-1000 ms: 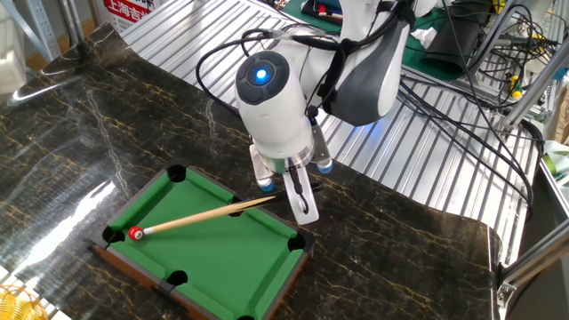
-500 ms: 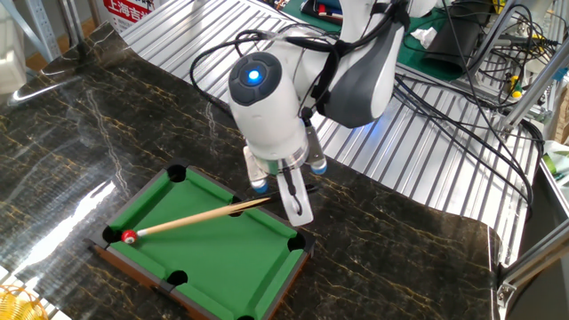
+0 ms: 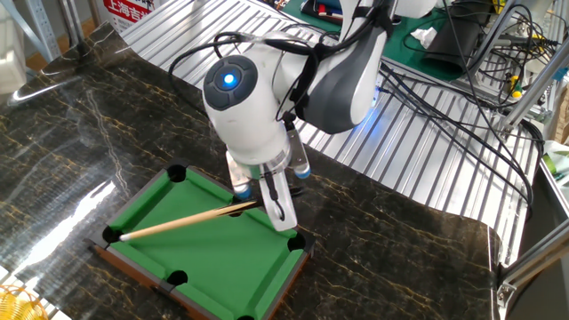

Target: Hit the pool ball

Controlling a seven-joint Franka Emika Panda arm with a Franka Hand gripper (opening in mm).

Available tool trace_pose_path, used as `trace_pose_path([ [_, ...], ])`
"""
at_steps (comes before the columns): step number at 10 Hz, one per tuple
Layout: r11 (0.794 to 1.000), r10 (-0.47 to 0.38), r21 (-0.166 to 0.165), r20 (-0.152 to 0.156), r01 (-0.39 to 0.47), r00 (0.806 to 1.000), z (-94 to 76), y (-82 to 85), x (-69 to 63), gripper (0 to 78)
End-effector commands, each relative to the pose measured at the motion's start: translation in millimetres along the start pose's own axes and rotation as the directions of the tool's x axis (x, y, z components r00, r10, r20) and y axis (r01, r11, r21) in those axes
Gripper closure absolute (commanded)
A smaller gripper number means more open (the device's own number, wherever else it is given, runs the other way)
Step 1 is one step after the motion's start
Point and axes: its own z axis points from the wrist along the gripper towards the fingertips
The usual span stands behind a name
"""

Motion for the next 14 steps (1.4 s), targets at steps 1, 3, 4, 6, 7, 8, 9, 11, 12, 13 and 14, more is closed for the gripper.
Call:
trace_pose_path([
  [1, 0.999, -0.037, -0.006, 0.036, 0.037, 0.999, 7.1, -3.5, 36.4, 76.4],
  [3, 0.995, -0.094, 0.028, 0.066, 0.093, 0.993, 2.6, -8.2, 42.8, 76.4],
  [4, 0.993, -0.116, 0.028, 0.072, 0.114, 0.991, -0.3, -10.8, 45.8, 76.4],
  [6, 0.984, -0.174, 0.052, 0.095, 0.17, 0.98, -5.1, -14.0, 51.9, 76.4],
  [7, 0.981, -0.19, 0.061, 0.11, 0.184, 0.976, -6.3, -14.7, 55.0, 76.4],
  [8, 0.978, -0.202, 0.076, 0.129, 0.193, 0.971, -6.8, -16.1, 59.2, 76.4],
  [9, 0.974, -0.22, 0.092, 0.153, 0.208, 0.963, -5.9, -17.9, 62.5, 76.4],
  [11, 0.956, -0.291, 0.09, 0.199, 0.278, 0.936, -4.1, -18.9, 63.6, 76.4],
  [12, 0.943, -0.332, 0.109, 0.217, 0.315, 0.918, -3.9, -18.9, 62.4, 76.4],
  [13, 0.901, -0.431, 0.17, 0.239, 0.399, 0.87, -2.8, -19.2, 57.9, 76.4],
  [14, 0.88, -0.475, 0.164, 0.24, 0.446, 0.847, -1.9, -19.4, 53.0, 76.4],
])
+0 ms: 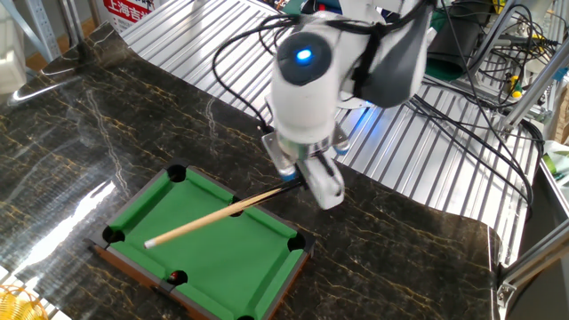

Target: Hit the pool ball

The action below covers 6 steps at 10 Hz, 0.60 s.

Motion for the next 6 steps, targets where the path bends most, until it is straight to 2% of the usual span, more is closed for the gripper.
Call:
trace_pose_path([
  [1, 0.958, -0.286, 0.048, 0.125, 0.282, 0.95, 1.6, -4.9, -4.8, 76.4],
  [2, 0.945, -0.326, 0.052, 0.136, 0.322, 0.936, 3.8, -7.1, -11.0, 76.4],
  [3, 0.941, -0.337, 0.055, 0.137, 0.333, 0.931, 4.2, -7.6, -12.6, 76.4],
  [4, 0.91, -0.414, 0.079, 0.135, 0.406, 0.9, 8.6, -12.4, -25.2, 76.4],
  [5, 0.907, -0.42, 0.08, 0.134, 0.413, 0.897, 9.3, -13.0, -26.7, 76.4],
  [6, 0.883, -0.468, 0.089, 0.13, 0.46, 0.874, 17.6, -21.4, -43.2, 76.4],
])
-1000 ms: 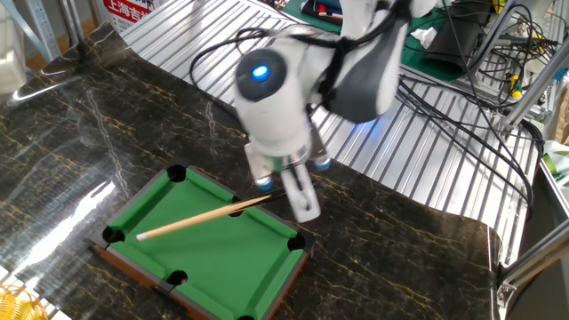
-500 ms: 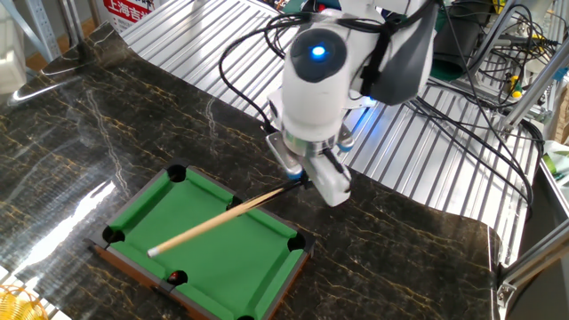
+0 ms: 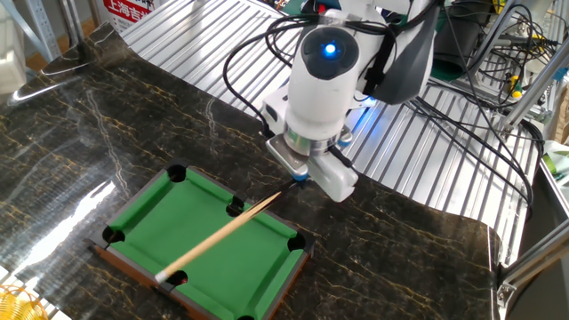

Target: Hit the pool ball

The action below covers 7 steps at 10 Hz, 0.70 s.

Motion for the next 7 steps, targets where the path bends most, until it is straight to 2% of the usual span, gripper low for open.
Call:
trace_pose_path([
  [1, 0.948, -0.317, 0.056, 0.064, 0.314, 0.946, 24.8, -33.2, -41.3, 76.4],
  [2, 0.945, -0.323, 0.063, 0.063, 0.32, 0.944, 25.8, -34.7, -42.6, 76.4],
  [3, 0.938, -0.34, 0.085, 0.057, 0.335, 0.939, 32.2, -41.8, -49.5, 76.4],
  [5, 0.935, -0.349, 0.085, 0.052, 0.344, 0.936, 42.4, -48.8, -57.9, 76.4],
  [7, 0.933, -0.353, 0.083, 0.033, 0.349, 0.935, 49.5, -52.0, -62.6, 76.4],
])
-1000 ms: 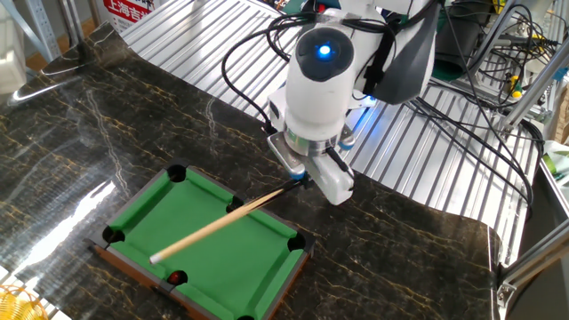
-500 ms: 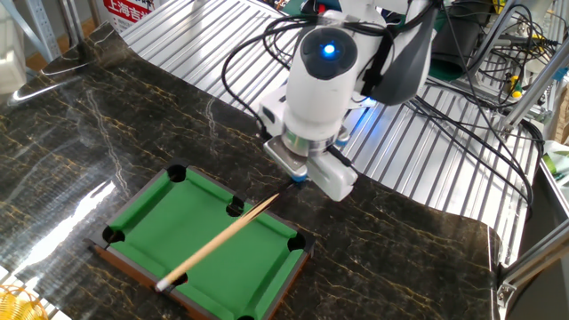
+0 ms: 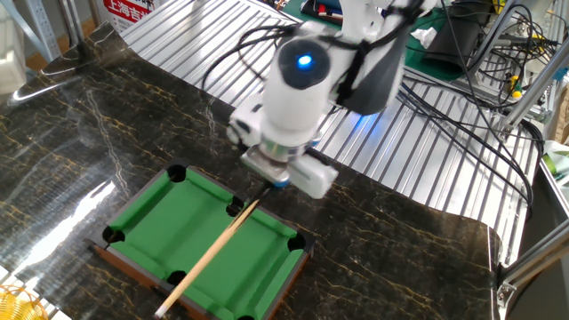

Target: Hit the pool ball

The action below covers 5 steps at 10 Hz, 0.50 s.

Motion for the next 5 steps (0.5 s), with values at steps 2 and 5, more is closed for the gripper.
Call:
trace_pose_path([
  [2, 0.999, -0.051, 0.014, -0.008, 0.051, 0.999, 14.8, -10.1, -12.1, 76.4],
  [5, 0.999, -0.035, 0.011, -0.009, 0.035, 0.999, 17.1, -9.1, -13.0, 76.4],
])
